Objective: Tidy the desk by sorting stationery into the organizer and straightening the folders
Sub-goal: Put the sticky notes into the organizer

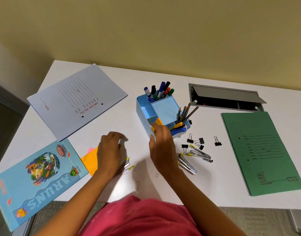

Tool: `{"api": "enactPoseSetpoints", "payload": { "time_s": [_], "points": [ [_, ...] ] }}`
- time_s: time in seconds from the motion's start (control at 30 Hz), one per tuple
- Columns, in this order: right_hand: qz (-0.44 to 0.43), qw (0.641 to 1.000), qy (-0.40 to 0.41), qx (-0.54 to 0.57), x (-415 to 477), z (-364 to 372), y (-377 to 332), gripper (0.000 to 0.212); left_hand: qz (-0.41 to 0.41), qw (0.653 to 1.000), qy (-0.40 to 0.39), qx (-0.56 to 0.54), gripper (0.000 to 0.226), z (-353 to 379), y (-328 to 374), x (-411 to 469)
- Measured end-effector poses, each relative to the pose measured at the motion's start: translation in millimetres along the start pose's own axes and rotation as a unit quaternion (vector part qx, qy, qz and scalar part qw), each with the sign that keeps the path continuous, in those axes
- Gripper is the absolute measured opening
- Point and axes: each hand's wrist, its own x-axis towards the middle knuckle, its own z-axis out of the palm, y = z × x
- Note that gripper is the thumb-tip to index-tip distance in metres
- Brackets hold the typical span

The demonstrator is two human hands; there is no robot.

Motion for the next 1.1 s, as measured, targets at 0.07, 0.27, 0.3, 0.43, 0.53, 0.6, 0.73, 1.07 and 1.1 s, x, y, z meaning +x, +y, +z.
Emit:
{"api": "enactPoseSetpoints", "payload": {
  "time_s": [0.07,0.27,0.3,0.43,0.53,0.6,0.73,1.07,1.1],
  "points": [
    [-0.037,0.999,-0.021,0.016,-7,2,-6,0.038,-0.065,0.996,-0.010,0.055,0.027,-7,-21,-2],
    [-0.082,0.994,-0.069,0.023,-16,8,-16,0.033,-0.189,0.965,-0.065,0.170,0.054,-13,-61,-10],
    [-0.085,0.993,-0.072,0.026,-16,8,-16,0.033,-0.187,0.965,-0.065,0.173,0.055,-11,-65,-11],
    [-0.086,0.993,-0.073,0.031,-16,9,-15,0.034,-0.185,0.967,-0.062,0.165,0.061,-4,-70,-12],
    [-0.071,0.994,-0.079,0.038,-18,10,-12,0.035,-0.202,0.966,-0.052,0.150,0.060,-2,-69,-7],
    [-0.063,0.994,-0.085,0.042,-19,10,-11,0.035,-0.210,0.965,-0.049,0.147,0.056,-2,-68,-5],
    [-0.055,0.993,-0.087,0.057,-19,8,-11,0.033,-0.181,0.971,-0.009,0.155,0.024,-5,-66,-3],
    [0.040,0.983,-0.070,0.163,-12,14,-13,0.030,-0.105,0.992,0.073,-0.020,0.024,-28,-17,4],
    [0.050,0.981,-0.071,0.173,-11,15,-13,0.033,-0.092,0.992,0.075,-0.047,0.023,-30,-11,4]
  ]
}}
